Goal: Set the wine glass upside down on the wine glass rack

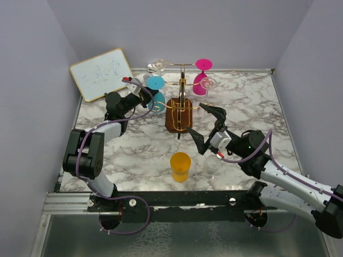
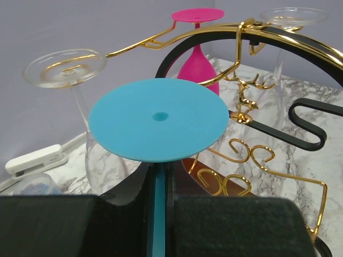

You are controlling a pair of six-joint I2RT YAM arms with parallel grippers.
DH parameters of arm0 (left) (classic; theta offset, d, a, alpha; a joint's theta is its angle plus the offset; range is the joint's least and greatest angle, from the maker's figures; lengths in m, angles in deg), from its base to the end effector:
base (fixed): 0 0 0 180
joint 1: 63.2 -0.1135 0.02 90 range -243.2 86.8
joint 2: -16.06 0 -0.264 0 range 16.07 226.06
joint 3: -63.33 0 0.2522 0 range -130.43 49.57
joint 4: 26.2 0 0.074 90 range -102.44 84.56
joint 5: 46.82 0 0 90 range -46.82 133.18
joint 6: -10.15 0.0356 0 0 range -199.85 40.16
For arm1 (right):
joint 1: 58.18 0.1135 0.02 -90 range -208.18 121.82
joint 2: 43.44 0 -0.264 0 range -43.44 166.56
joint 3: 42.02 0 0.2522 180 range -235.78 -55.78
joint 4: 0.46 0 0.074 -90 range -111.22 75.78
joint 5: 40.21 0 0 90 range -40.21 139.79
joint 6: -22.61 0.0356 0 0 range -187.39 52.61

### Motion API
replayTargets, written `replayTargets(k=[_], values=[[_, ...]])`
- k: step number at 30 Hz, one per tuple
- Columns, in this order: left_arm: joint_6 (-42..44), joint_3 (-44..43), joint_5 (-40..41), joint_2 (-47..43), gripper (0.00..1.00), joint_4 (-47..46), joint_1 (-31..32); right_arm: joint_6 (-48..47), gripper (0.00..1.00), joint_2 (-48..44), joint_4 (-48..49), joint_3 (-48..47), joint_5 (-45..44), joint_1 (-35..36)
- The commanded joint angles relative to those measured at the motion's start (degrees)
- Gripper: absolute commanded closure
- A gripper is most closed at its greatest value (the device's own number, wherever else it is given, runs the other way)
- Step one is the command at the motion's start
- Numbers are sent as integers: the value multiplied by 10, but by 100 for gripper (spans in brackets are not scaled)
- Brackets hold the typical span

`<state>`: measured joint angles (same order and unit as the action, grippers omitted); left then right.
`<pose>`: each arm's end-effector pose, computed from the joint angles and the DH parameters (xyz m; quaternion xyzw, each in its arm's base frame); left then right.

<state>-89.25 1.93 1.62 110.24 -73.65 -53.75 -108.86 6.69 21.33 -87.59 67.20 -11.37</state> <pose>0.3400 -0.0805 0.2657 0.2811 0.5712 -0.3351 0.6946 0.1327 0.1570 0.3281 -0.4958 0.3360 0.1268 0.7907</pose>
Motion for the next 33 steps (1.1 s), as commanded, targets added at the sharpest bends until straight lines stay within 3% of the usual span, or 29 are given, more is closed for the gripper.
replayTargets(k=[1, 12, 21, 26, 30, 33], values=[[18, 3, -38, -14, 100, 26, 18, 8, 0, -12, 4, -2, -6, 0], [33, -3, -34, -9, 100, 48, 38, 5, 0, -20, -1, 3, -11, 0], [44, 2, -29, -19, 57, 75, 38, 8, 1, -16, 21, 6, -38, 0], [53, 33, -15, -50, 50, 82, 38, 146, 1, 16, 60, -60, -252, 0], [54, 52, -3, -79, 49, 100, 38, 293, 1, 48, -109, -193, -352, 0], [50, 66, 6, -107, 48, 122, 33, 370, 1, 90, -321, -313, -404, 0]])
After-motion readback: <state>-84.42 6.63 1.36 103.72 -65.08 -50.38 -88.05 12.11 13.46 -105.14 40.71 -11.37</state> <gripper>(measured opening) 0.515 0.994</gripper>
